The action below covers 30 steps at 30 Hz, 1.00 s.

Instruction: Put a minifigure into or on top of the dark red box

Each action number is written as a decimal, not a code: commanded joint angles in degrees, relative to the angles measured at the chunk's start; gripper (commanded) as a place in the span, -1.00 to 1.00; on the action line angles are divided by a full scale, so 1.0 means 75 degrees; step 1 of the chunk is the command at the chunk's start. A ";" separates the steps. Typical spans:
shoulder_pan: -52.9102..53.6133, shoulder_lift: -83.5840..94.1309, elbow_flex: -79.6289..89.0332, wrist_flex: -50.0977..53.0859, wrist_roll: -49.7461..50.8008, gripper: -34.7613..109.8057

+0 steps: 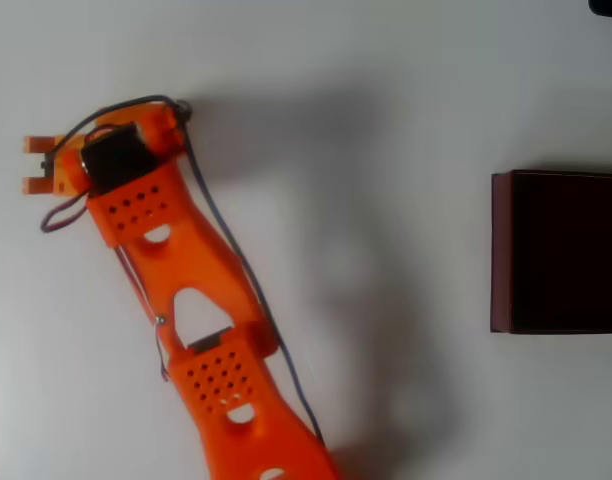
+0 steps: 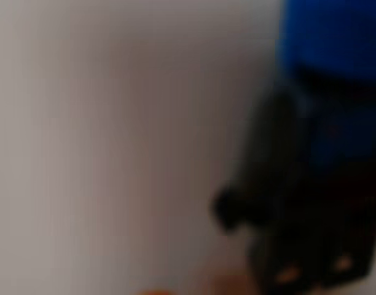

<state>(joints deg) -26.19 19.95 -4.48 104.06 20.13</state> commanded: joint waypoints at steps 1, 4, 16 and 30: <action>-0.0047 0.0117 -0.0410 -0.0035 0.0035 -0.21; -0.0047 0.0082 -0.0410 -0.0035 0.0000 -0.21; -0.0082 -0.0141 -0.0305 -0.0152 -0.0070 -0.24; -0.0152 -0.0176 -0.0188 -0.0094 -0.0082 -0.36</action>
<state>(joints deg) -26.37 17.40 -4.66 102.74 19.42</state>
